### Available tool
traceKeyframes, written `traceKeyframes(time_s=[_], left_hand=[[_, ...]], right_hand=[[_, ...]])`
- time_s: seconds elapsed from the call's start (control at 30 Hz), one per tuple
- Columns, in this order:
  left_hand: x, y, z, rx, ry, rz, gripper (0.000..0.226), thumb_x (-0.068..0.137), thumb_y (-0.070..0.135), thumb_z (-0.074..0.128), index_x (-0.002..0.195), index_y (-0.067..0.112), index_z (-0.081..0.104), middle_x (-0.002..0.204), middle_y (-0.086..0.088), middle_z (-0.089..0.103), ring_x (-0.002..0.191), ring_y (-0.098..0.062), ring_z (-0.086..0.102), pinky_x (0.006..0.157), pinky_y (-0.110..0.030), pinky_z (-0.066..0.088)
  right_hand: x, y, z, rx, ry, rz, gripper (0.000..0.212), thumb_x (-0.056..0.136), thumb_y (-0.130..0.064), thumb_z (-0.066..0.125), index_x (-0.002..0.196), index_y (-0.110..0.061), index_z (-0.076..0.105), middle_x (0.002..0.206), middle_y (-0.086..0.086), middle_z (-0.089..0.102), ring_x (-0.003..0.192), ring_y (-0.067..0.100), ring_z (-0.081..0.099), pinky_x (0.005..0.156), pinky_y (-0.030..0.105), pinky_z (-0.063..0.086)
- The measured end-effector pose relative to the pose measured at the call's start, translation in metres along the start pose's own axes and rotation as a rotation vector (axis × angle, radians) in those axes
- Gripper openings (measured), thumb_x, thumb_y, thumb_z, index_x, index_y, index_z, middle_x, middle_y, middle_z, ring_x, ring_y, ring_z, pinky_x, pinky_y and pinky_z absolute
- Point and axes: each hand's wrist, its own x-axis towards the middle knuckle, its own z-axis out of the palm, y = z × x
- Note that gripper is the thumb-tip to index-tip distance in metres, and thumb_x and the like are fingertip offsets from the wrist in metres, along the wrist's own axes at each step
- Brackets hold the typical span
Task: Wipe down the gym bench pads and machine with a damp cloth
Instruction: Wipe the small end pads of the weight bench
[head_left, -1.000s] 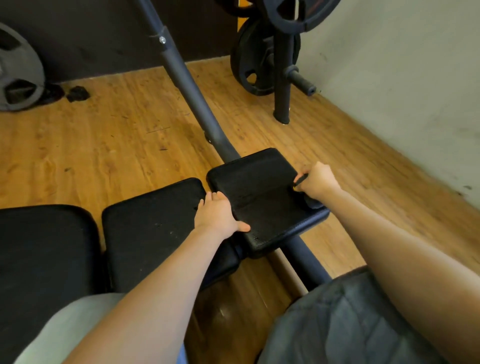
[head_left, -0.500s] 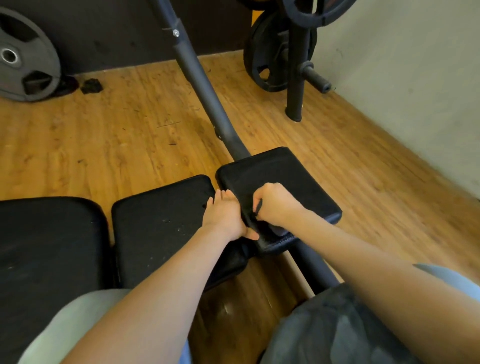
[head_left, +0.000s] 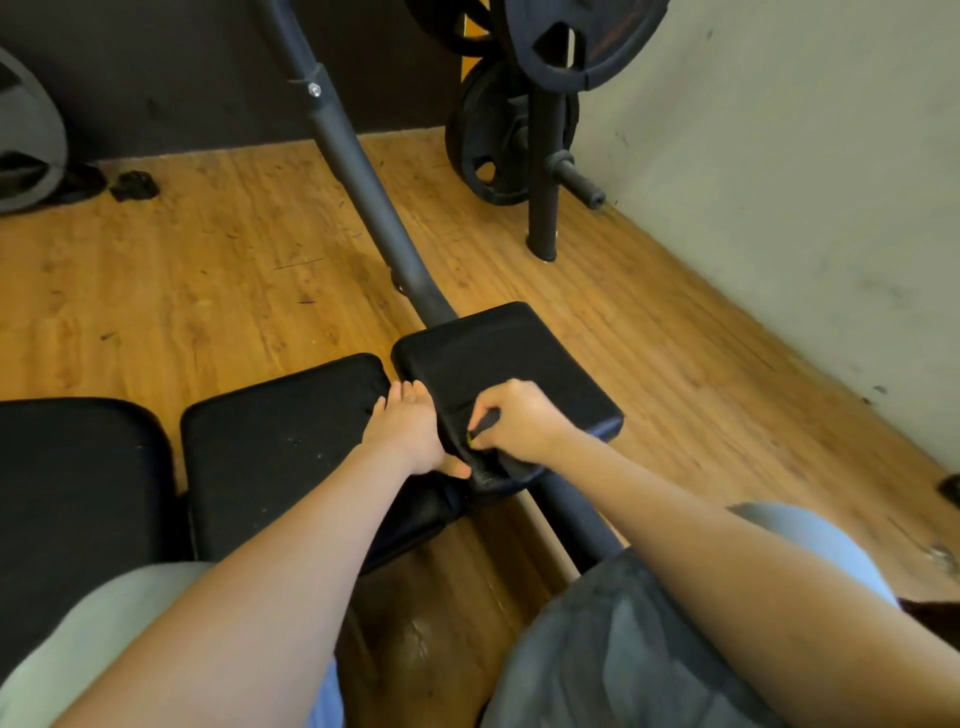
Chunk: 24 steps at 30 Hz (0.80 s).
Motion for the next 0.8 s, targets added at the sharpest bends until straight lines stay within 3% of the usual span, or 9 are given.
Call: traceKeyframes(time_s=[0.1,0.27,0.4,0.53,0.63,0.7,0.8], left_hand=[[-0.003,0.000,0.000,0.013,-0.042,0.010,0.132,0.068,0.060,0.074,0.148,-0.002,-0.011,0.158,-0.017,-0.006,0.146,-0.029,-0.009,0.119,-0.043,0.003],[-0.008,0.005,0.002,0.003,-0.022,0.013,0.128,0.071,0.062,0.070,0.148,-0.001,-0.011,0.158,-0.016,-0.008,0.146,-0.029,-0.007,0.119,-0.043,0.003],[-0.008,0.004,0.003,0.009,-0.009,0.009,0.128,0.071,0.063,0.069,0.148,-0.001,-0.011,0.158,-0.016,-0.008,0.146,-0.028,-0.007,0.119,-0.043,0.003],[-0.006,0.006,0.005,0.015,0.003,0.000,0.129,0.071,0.062,0.071,0.148,-0.001,-0.011,0.158,-0.017,-0.006,0.146,-0.028,-0.006,0.118,-0.043,0.003],[-0.005,0.007,0.004,0.000,0.003,-0.011,0.132,0.068,0.061,0.073,0.148,-0.002,-0.011,0.158,-0.017,-0.005,0.146,-0.027,-0.006,0.118,-0.043,0.003],[-0.005,0.007,0.005,-0.004,0.005,-0.007,0.133,0.067,0.062,0.073,0.148,-0.001,-0.011,0.158,-0.017,-0.005,0.146,-0.027,-0.005,0.119,-0.043,0.003],[-0.007,0.007,0.004,0.006,0.013,-0.008,0.130,0.069,0.063,0.071,0.149,0.000,-0.010,0.159,-0.016,-0.006,0.147,-0.027,-0.005,0.119,-0.042,0.004]], right_hand=[[-0.001,0.004,0.008,-0.063,0.003,-0.028,0.007,0.079,-0.008,0.071,0.083,-0.011,0.066,0.092,0.002,0.065,0.089,0.015,0.059,0.074,0.024,0.045],[0.009,0.049,-0.025,-0.110,0.206,0.226,0.007,0.082,-0.005,0.063,0.081,-0.012,0.061,0.094,0.009,0.064,0.085,0.024,0.061,0.074,0.037,0.052],[0.015,0.068,-0.042,-0.090,0.300,0.372,0.011,0.082,-0.001,0.059,0.077,-0.011,0.061,0.087,0.010,0.063,0.078,0.025,0.060,0.065,0.032,0.049],[0.015,0.042,-0.025,-0.008,0.277,0.208,0.005,0.083,-0.007,0.066,0.082,-0.012,0.064,0.089,0.003,0.061,0.083,0.018,0.057,0.067,0.029,0.044],[0.010,0.004,0.011,-0.108,0.069,-0.008,0.014,0.081,-0.009,0.067,0.075,-0.019,0.059,0.092,0.002,0.062,0.088,0.019,0.060,0.072,0.028,0.047],[0.010,-0.002,0.024,-0.190,0.033,-0.005,0.020,0.083,-0.006,0.060,0.070,-0.020,0.053,0.094,0.005,0.059,0.088,0.024,0.060,0.076,0.035,0.051],[0.005,0.015,0.010,-0.114,0.116,0.129,0.017,0.084,-0.006,0.060,0.072,-0.018,0.055,0.089,0.005,0.059,0.084,0.023,0.060,0.068,0.033,0.050]])
